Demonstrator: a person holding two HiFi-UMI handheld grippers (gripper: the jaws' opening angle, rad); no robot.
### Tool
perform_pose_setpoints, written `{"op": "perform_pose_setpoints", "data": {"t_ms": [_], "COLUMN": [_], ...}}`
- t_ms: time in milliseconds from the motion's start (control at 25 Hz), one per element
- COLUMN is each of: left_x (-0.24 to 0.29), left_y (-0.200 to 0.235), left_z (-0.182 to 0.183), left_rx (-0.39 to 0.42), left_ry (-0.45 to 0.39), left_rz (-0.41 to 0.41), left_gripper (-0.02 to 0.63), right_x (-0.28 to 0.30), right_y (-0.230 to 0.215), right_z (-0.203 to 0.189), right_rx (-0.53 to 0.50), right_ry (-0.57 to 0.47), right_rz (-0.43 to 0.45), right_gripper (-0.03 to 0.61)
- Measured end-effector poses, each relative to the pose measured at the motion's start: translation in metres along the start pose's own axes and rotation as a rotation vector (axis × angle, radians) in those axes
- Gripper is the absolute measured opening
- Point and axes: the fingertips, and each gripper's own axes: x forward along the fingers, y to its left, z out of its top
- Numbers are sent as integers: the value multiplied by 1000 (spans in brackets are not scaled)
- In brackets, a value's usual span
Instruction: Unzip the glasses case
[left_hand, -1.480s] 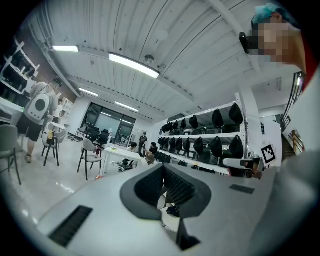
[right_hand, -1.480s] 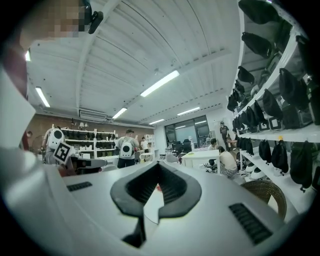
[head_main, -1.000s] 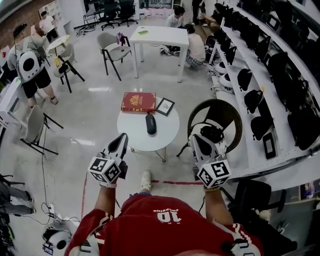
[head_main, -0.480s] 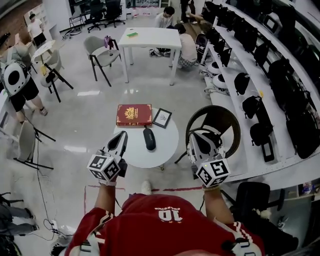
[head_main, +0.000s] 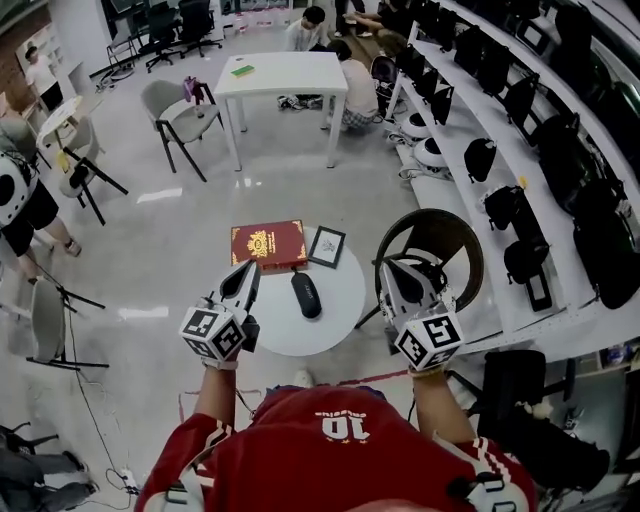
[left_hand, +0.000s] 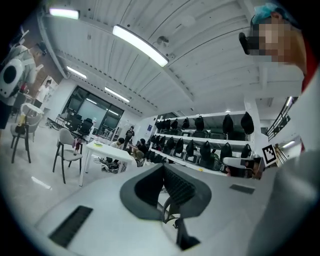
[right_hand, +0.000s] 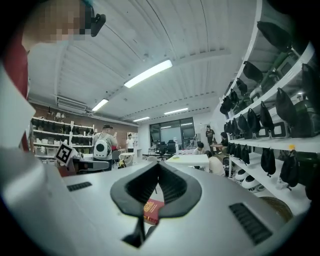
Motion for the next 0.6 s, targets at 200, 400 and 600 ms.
{"op": "perform_pose_setpoints", "data": {"t_ms": [200,400,600], "left_x": [12,20,27], "left_y": [15,18,19], "left_z": [-12,-20,-25], "left_rx": [-36,-42,-56], "left_ry": [25,48,66], "left_rz": [-34,-54,-55], "left_gripper": [9,9,9], "right_x": [12,19,24], "right_y": [10,10,7], "right_z": [-10,-16,-21], "right_rx": [-27,-4,3], "right_ry": [24,36,34], "right_rz": [-17,-31,-24], "right_gripper": [15,15,15]}}
